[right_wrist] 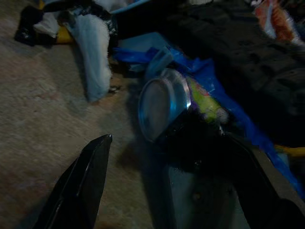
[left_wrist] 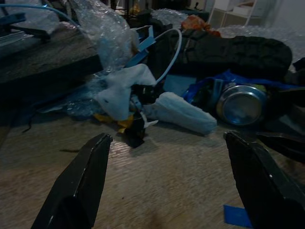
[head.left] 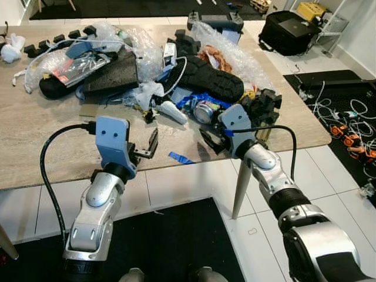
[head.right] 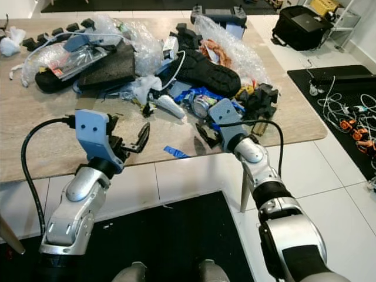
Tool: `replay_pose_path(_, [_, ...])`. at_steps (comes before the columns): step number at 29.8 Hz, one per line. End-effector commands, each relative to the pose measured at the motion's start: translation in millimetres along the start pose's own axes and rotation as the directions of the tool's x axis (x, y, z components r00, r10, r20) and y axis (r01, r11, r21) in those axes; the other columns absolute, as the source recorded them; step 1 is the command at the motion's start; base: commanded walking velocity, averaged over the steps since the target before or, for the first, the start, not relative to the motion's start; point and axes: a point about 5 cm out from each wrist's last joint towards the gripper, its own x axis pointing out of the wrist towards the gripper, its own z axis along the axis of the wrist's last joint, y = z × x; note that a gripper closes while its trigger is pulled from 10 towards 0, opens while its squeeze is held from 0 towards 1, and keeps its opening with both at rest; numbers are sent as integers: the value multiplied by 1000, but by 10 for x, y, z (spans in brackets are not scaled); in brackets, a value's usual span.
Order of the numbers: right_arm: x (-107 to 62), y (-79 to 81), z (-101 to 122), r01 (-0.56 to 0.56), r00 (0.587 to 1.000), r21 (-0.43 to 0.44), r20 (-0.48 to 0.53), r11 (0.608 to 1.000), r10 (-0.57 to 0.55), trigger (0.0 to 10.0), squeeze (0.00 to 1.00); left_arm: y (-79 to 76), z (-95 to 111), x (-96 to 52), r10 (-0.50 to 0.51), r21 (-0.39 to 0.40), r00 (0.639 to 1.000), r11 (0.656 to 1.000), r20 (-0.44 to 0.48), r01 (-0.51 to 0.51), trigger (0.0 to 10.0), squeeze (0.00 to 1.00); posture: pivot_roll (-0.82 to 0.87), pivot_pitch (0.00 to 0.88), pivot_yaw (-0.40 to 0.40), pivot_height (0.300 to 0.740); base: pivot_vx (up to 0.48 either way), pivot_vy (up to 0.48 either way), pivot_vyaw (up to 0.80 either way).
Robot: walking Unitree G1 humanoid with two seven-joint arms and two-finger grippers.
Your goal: Picking trash to rubbish bin
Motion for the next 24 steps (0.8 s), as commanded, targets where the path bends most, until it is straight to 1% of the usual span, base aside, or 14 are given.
replay_pose_path(1, [-7,-24,1,3,1000,-28,2,1000,-3,10000,0,-56,3,-14,-17,-22,1000,1000,11,17,10000,0,28,274,-61,740,0,0,0])
replay_pose_path(8, [-9,-29,-10,10,1000,-50,-5,999,-11,10000,0,-50,-4,-10,-14,-18,1000,1000,7,14,10000,0,26,271,-61,740,0,0,0])
replay_pose_path(9, [-8,-31,-6,12,1000,-53,-1,999,-13,9608,0,-43,-3,-6,-11,-17,1000,1000,7,11,10000,0,27,268,-62,740,0,0,0])
replay_pose_path(10, [-8,-31,-6,12,1000,-53,-1,999,-13,9608,0,-43,-3,-6,-11,-17,1000,1000,7,11,10000,0,27,268,-62,740,0,0,0])
replay_pose_path(11, [-4,-31,2,15,1000,-55,5,998,-15,7412,0,-37,-2,-3,-9,-15,1000,1000,8,9,10000,0,26,267,-62,740,0,0,0])
replay_pose_path(12, [1,-31,13,18,1000,-57,12,998,-17,4078,0,-31,-1,2,-6,-13,1000,1000,8,7,10000,0,26,264,-62,740,0,0,0])
replay_pose_path(14, [1,-31,13,18,1000,-57,12,998,-17,4078,0,-31,-1,2,-6,-13,1000,1000,8,7,10000,0,26,264,-62,740,0,0,0])
replay_pose_path(15, [8,-28,22,19,1000,-60,19,998,-18,0,0,-25,0,4,-5,-13,1000,1000,10,6,10000,0,25,263,-61,740,0,0,0])
replay_pose_path(21, [28,-18,57,18,999,-79,36,997,-15,0,0,-11,7,16,0,-7,1000,1000,15,0,10000,0,26,257,-65,740,0,0,0])
replay_pose_path(22, [36,-14,71,16,999,-87,42,996,-12,3882,0,-7,10,17,2,-5,1000,1000,17,-2,10000,0,26,257,-65,740,0,0,0])
replay_pose_path(23, [45,-13,86,16,999,-95,47,995,-12,5686,0,-3,14,17,3,-4,1000,1000,18,-3,10000,0,26,255,-65,740,0,0,0])
replay_pose_path(24, [45,-13,86,16,999,-95,47,995,-12,5686,0,-3,14,17,3,-4,1000,1000,18,-3,10000,0,26,255,-65,740,0,0,0])
